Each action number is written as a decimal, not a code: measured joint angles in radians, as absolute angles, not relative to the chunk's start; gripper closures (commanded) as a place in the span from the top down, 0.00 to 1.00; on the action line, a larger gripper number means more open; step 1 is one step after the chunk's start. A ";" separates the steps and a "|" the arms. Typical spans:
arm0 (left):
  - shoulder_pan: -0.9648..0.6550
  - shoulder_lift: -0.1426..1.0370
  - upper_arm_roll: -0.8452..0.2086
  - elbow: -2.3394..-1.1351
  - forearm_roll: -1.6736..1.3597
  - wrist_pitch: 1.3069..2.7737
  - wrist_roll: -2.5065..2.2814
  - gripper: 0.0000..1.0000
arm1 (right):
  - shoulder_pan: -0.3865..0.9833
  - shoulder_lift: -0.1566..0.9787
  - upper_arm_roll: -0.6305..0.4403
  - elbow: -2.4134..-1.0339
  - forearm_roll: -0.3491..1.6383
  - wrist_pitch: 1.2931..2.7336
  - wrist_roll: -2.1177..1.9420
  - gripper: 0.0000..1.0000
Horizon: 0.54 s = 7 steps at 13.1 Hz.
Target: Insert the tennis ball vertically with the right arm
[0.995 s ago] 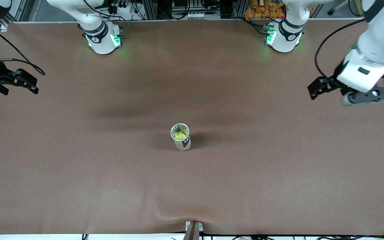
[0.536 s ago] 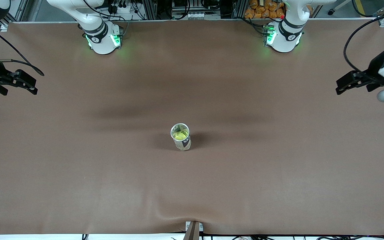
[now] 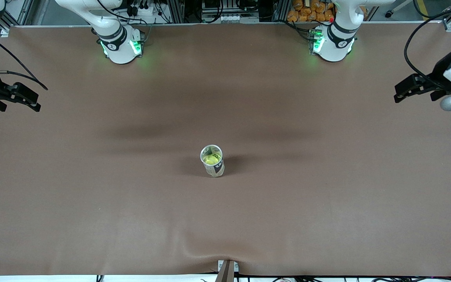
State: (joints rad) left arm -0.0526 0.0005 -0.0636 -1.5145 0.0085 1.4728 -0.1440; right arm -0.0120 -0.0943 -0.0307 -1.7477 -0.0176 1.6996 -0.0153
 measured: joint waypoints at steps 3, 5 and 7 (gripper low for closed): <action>-0.051 -0.058 -0.073 -1.568 0.009 1.468 -0.144 1.00 | -0.012 -0.093 -0.031 -1.748 -0.017 1.700 -0.008 1.00; -0.051 -0.080 -0.075 -1.584 0.009 1.467 -0.144 1.00 | -0.013 -0.093 -0.031 -1.748 -0.017 1.700 -0.007 1.00; -0.051 -0.085 -0.076 -1.587 0.009 1.467 -0.133 1.00 | -0.013 -0.093 -0.031 -1.748 -0.017 1.700 -0.006 1.00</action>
